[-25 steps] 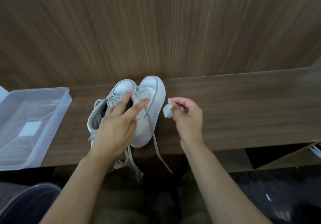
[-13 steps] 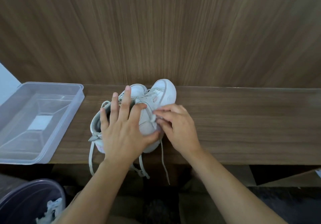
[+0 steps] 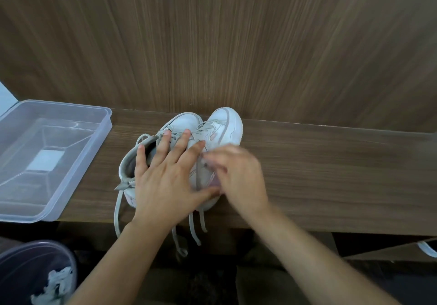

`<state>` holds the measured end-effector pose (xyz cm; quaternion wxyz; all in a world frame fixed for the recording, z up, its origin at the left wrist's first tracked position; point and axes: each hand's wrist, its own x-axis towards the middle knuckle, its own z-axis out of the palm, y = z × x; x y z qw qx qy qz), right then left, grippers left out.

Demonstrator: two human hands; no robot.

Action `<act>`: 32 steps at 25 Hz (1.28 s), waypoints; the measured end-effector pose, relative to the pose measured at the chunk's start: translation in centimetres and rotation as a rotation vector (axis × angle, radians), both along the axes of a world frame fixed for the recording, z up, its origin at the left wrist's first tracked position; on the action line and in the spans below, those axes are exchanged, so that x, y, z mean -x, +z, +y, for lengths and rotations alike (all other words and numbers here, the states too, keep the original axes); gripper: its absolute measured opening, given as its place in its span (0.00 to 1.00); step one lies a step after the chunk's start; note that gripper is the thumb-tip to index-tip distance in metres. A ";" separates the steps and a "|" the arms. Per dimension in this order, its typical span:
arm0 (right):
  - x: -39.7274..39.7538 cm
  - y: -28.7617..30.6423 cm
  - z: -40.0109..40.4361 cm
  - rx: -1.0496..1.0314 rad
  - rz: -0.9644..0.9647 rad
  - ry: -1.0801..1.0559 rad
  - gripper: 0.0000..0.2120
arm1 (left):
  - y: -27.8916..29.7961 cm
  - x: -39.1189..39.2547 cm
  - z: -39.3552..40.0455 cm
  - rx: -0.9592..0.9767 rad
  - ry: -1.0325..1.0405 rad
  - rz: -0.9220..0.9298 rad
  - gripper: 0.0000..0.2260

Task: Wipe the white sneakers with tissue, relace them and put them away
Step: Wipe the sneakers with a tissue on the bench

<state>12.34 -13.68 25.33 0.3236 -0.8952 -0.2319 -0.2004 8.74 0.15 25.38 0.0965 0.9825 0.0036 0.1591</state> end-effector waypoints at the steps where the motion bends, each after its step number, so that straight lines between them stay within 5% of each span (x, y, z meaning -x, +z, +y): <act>1: 2.0 -0.6 -0.2 -0.059 -0.010 0.068 0.07 | -0.1 0.0 0.2 -0.011 -0.019 0.010 0.38; 4: 2.7 -1.5 -0.8 -0.085 -0.056 0.190 0.06 | -0.2 0.0 0.5 -0.025 -0.051 0.061 0.44; 10: -3.3 0.8 0.7 -0.109 0.184 -0.167 0.06 | 0.3 -0.1 0.5 -0.032 -0.032 0.101 0.49; 15: 4.7 -1.5 0.0 -0.064 0.029 0.046 0.06 | -0.1 0.0 0.3 0.004 -0.051 0.044 0.43; 20: -0.3 -0.8 0.0 -0.209 0.202 -0.236 0.05 | 0.7 0.0 0.7 -0.034 -0.060 0.150 0.51; 27: 7.2 -2.3 2.0 -0.281 0.282 -0.314 0.06 | 1.5 -0.2 1.3 -0.051 -0.108 0.275 0.51; 32: 2.7 -1.6 2.0 -0.450 0.402 -0.559 0.04 | 1.4 -0.1 1.2 -0.093 -0.101 0.266 0.53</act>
